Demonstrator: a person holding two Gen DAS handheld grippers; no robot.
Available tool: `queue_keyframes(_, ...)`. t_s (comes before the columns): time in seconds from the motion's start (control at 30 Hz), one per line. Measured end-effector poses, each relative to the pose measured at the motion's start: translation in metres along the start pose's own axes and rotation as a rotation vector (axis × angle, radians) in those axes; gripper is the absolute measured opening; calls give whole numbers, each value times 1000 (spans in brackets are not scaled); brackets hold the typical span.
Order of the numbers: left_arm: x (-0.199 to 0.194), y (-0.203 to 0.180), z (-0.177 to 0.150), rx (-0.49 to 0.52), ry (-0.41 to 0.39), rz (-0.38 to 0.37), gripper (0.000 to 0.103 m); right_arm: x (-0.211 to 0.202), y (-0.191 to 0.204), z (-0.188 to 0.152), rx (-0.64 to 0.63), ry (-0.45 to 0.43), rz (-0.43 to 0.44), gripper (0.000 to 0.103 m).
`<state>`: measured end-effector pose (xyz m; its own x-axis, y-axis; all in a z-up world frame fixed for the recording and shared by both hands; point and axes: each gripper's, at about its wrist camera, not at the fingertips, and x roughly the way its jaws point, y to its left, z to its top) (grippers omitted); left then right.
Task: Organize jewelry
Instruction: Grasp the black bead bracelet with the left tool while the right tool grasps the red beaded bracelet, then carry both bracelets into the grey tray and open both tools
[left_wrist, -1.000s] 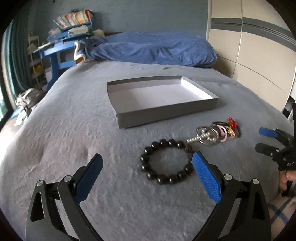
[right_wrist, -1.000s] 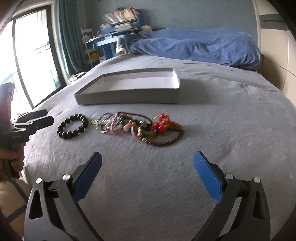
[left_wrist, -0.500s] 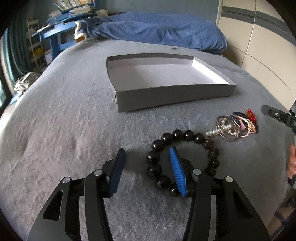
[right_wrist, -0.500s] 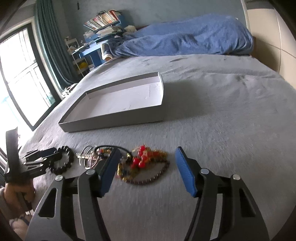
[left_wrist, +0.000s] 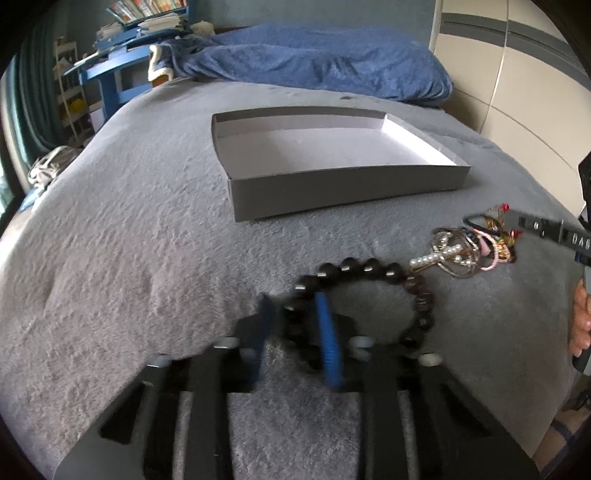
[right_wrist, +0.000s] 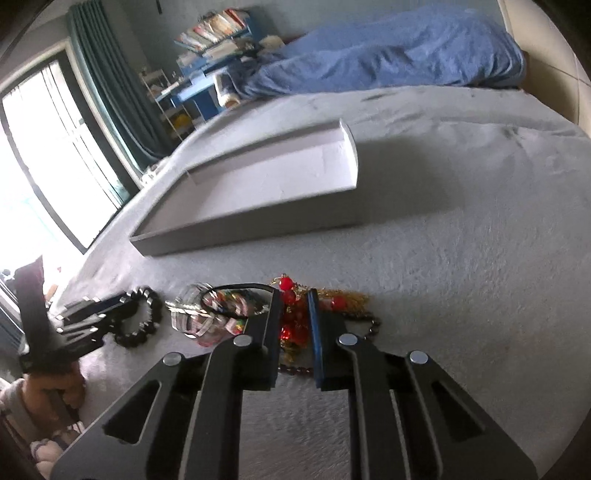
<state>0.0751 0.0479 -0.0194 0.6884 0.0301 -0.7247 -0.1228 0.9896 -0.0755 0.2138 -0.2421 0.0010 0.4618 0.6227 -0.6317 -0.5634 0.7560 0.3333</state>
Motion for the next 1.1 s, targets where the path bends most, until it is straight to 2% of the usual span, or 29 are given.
queue_keyframes(0.27, -14, 5, 1, -30, -61, -51, 15, -40, 10, 30, 8, -105, 74, 13)
queue_keyframes(0.43, -33, 1, 15, -26, -110, -79, 15, -54, 15, 52, 6, -141, 97, 13)
queue_keyframes(0.63, -57, 2, 55, -42, -177, -133, 15, -51, 18, 68, -4, -142, 104, 13)
queue_keyframes(0.8, -69, 7, 91, -56, -220, -140, 15, -38, 24, 83, -19, -131, 102, 13)
queue_keyframes(1.1, -67, 2, 154, -30, -247, -162, 15, 5, 29, 116, -20, -86, 81, 13)
